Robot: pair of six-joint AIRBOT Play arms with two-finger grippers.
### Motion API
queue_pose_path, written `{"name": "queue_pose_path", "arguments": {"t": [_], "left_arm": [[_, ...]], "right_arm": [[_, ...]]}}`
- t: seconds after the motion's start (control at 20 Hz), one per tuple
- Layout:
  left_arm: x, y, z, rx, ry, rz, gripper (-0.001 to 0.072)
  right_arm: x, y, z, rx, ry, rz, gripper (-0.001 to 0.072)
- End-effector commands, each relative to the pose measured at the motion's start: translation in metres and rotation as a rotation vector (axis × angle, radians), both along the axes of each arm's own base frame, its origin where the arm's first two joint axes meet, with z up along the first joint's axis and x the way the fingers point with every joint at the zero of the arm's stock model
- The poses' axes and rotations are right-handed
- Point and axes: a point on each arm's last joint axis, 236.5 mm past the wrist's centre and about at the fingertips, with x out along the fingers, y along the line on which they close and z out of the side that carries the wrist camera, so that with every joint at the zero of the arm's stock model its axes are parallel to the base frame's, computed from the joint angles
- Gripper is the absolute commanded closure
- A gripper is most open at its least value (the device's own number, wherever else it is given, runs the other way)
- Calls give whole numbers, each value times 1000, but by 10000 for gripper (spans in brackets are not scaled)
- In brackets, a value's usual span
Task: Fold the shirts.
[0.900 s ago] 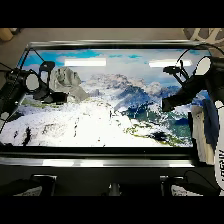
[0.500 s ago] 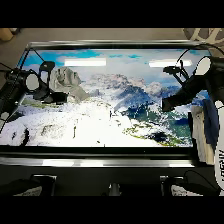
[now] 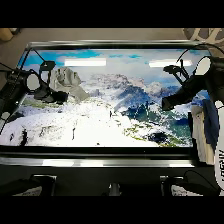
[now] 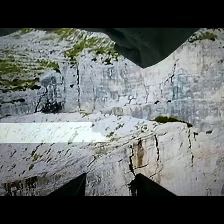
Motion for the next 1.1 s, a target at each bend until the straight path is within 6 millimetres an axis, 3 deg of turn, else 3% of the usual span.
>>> {"name": "queue_pose_path", "arguments": {"t": [0.0, 0.35, 0.4, 0.45, 0.5, 0.55, 0.65, 0.8, 0.95, 1.05], "left_arm": [[24, -9, 5, -32, -96, -11, 311], [86, -26, 9, -118, -319, 33, 342], [98, -30, 9, -126, -361, 23, 321], [118, -30, 14, -132, -439, 14, 142], [136, -24, 17, -149, -482, 36, 105], [151, -4, 13, -169, -478, 125, 105], [171, 42, -10, -232, -375, 308, 97], [169, 90, -66, -371, -134, 521, 94], [158, 88, -118, -503, 31, 597, 94], [161, 78, -136, -510, 50, 570, 95]], "right_arm": [[35, -8, 4, -32, -146, -20, 25], [94, -15, 25, -64, -414, -22, 27], [100, -16, 29, -63, -444, -25, 28], [103, -15, 30, -62, -459, -26, 28], [104, -15, 30, -60, -458, -27, 28], [102, -15, 28, -60, -447, -25, 28], [95, -15, 21, -61, -407, -21, 28], [84, -14, 11, -59, -342, -16, 28], [79, -13, 5, -57, -311, -13, 26], [79, -13, 5, -57, -310, -13, 27]]}}
